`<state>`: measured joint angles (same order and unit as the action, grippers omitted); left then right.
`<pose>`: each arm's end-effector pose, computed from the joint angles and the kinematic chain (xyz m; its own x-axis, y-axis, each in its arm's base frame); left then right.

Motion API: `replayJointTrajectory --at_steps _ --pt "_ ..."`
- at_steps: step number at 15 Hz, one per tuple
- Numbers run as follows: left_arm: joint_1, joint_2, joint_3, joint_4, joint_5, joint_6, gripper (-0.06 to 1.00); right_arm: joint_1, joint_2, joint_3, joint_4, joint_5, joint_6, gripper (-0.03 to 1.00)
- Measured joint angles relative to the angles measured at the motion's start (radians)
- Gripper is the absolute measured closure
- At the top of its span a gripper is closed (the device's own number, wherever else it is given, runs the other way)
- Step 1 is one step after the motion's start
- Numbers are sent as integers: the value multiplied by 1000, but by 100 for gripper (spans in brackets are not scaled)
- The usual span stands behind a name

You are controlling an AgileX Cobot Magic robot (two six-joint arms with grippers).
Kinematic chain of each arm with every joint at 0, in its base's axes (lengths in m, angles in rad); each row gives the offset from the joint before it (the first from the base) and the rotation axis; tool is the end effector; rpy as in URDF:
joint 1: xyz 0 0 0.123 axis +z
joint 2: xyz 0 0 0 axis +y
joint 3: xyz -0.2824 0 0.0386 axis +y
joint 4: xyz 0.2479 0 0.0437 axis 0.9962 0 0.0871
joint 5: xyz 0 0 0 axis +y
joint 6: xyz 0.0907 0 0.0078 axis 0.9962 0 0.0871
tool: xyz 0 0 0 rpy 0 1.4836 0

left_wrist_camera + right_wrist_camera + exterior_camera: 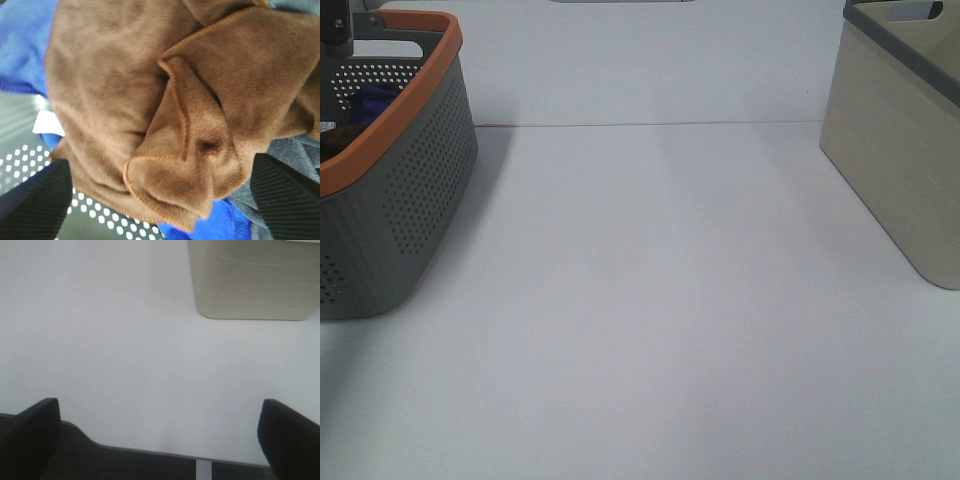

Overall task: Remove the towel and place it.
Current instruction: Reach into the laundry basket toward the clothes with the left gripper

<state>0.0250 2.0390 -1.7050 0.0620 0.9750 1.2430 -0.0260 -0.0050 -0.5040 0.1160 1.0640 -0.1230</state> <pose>0.4412 0.0157 0.2322 -0.3119 0.9486 -0.0529 0.8868 0.3107 0.3421 -0.0063 0.0094 0.2784 -0.4429 -0.0546 -0.8949 -0.0942 0.9955 -0.0141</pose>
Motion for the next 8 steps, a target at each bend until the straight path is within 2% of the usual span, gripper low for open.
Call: replayJointTrajectory --at_steps 5,8 --pt "-1 95 0 12 -75 33 7 0 0 0 0 0 0 0" --pt "-12 112 0 11 -76 33 25 0 0 0 0 0 0 0"
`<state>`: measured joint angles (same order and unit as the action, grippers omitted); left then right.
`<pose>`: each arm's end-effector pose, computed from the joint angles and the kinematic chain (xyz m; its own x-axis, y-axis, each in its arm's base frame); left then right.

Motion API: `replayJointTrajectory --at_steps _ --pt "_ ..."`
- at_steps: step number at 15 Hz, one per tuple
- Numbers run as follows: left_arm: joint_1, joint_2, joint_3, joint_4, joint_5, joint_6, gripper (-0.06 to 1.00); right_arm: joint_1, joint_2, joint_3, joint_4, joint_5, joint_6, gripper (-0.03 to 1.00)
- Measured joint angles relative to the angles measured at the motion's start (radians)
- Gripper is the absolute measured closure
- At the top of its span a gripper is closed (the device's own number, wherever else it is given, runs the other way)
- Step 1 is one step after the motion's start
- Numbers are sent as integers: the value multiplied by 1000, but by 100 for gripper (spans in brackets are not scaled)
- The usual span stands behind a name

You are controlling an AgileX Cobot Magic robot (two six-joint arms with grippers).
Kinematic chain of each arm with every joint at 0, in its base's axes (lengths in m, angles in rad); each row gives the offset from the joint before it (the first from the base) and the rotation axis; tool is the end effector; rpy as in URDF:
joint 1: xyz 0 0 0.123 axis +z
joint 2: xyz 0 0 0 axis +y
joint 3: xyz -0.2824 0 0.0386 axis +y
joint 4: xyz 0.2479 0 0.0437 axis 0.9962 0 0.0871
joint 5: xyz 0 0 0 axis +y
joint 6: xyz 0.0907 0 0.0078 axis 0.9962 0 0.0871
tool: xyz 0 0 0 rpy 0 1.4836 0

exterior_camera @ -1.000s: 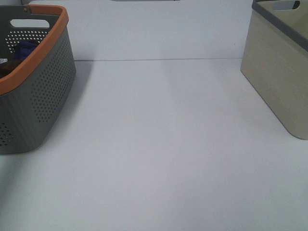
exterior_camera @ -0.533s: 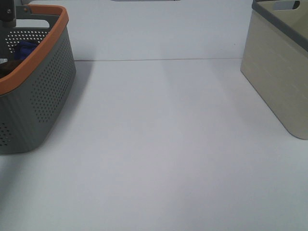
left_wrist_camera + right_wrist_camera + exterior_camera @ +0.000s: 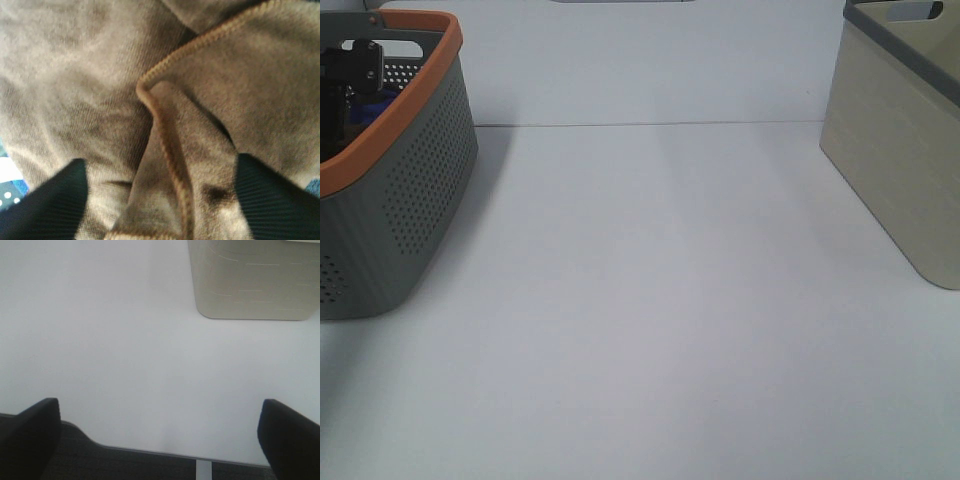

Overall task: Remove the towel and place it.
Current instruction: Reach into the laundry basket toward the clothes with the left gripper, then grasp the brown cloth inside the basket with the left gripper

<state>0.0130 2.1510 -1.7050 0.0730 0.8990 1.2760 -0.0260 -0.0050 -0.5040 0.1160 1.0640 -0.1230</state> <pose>0.4575 0.0112 0.1840 -0.2643 0.9641 -0.0237 0.9140 0.2582 0.3130 -0.0063 0.0094 0.2784 -0.4429 -0.0546 -0.8949 -0.0942 0.9955 -0.0141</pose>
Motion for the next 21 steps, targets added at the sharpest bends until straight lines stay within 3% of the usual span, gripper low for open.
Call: replayJointTrajectory --at_steps 6,8,19,21 --pt "-7 0 0 1 -66 3 49 0 0 0 0 0 0 0" --pt "-7 0 0 1 -48 3 63 0 0 0 0 0 0 0" --pt "-7 5 0 -27 -34 3 65 0 0 0 0 0 0 0" --pt "-7 5 0 -29 -39 3 74 0 0 0 0 0 0 0"
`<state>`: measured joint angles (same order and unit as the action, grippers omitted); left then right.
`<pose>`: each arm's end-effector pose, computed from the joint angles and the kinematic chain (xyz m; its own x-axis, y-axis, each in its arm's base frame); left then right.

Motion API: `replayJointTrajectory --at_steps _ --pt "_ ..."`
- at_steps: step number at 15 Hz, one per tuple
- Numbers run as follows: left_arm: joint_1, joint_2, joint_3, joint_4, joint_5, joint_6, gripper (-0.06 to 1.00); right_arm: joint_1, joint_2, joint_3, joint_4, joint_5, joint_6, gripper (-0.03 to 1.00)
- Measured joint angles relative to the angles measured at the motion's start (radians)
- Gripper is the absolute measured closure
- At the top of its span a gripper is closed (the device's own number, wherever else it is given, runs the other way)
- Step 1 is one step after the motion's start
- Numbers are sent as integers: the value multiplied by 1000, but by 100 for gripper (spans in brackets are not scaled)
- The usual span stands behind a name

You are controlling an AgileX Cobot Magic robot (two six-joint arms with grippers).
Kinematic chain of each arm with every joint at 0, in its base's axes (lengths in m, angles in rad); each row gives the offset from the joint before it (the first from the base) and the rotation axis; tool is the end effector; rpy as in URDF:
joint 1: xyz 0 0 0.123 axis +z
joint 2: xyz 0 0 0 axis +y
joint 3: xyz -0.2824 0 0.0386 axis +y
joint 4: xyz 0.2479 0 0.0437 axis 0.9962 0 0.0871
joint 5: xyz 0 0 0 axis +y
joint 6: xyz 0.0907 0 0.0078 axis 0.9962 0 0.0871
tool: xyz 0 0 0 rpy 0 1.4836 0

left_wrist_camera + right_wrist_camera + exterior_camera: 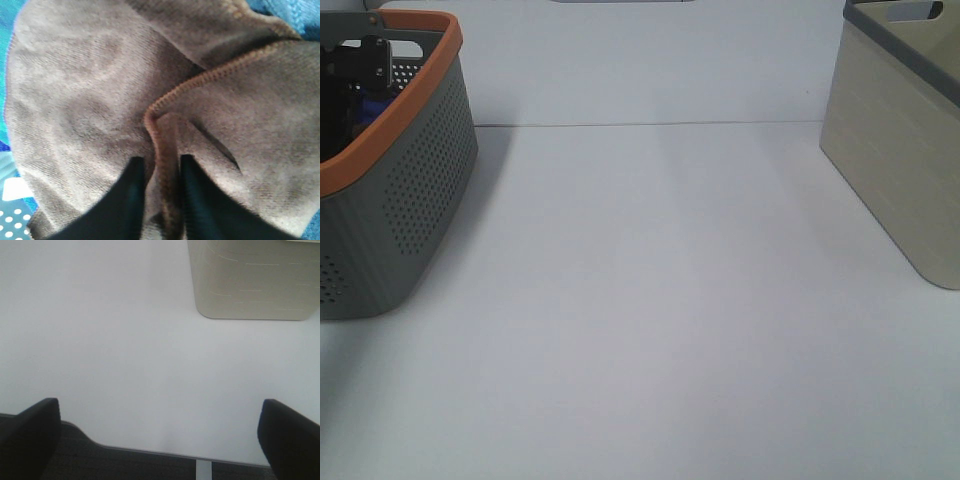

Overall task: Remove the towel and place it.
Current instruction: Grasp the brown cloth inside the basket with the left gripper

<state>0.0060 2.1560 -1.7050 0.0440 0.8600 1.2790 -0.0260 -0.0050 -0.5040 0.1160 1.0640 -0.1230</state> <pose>0.4612 0.0058 0.1828 -0.2613 0.9635 -0.0583 0.9034 0.2653 0.3370 -0.0063 0.0094 0.2784 -0.4429 -0.0546 -0.8949 -0.0942 0.9955 -0.0141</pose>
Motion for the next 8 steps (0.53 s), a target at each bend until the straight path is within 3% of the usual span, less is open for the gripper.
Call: replayJointTrajectory --at_steps 3,8 --pt "0 0 0 0 -6 0 94 0 0 0 0 0 0 0" --pt "0 -53 0 77 16 -18 94 0 0 0 0 0 0 0"
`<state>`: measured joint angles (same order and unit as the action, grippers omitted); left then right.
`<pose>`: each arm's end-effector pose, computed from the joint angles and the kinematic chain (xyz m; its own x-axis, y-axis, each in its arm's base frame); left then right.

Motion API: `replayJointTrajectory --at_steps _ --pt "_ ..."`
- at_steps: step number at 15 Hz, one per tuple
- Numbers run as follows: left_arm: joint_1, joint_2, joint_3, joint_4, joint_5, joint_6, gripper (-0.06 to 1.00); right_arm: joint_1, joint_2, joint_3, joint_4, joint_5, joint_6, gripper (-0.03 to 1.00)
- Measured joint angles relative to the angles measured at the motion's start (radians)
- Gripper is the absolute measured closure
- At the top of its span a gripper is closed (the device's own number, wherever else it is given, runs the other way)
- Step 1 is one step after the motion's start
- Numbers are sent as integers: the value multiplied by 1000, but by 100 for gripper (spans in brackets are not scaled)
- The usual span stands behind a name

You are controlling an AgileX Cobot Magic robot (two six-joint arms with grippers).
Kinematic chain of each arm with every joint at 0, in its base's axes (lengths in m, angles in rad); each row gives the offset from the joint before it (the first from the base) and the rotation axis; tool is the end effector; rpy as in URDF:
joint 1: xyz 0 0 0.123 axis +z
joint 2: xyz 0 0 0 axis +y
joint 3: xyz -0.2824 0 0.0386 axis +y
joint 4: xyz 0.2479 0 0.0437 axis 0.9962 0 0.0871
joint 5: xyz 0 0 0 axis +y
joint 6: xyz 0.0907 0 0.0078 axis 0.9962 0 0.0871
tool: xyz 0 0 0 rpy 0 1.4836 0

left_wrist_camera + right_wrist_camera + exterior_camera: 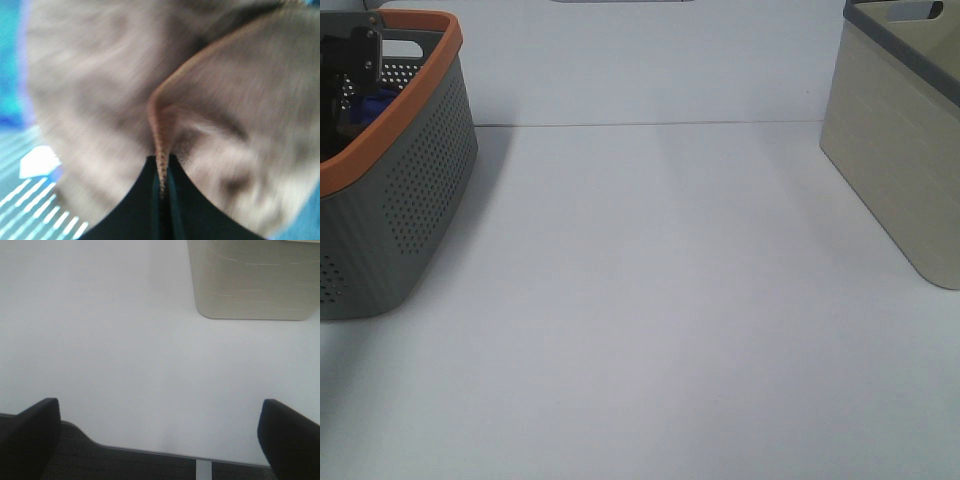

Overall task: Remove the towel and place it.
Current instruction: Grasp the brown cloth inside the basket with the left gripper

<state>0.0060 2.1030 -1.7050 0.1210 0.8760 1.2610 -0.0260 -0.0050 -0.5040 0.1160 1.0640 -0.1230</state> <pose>0.4561 0.0112 0.2070 -0.2529 0.9675 -0.0034 0.8915 0.2344 0.3876 -0.0063 0.0094 0.2784 -0.4429 -0.0546 -0.8949 -0.0942 0.9955 -0.0141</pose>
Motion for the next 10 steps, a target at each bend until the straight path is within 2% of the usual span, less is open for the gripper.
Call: replayJointTrajectory --at_steps 5,10 --pt "0 -327 0 14 54 -127 94 0 0 0 0 0 0 0" --pt "0 -576 0 -12 72 -140 94 0 0 0 0 0 0 0"
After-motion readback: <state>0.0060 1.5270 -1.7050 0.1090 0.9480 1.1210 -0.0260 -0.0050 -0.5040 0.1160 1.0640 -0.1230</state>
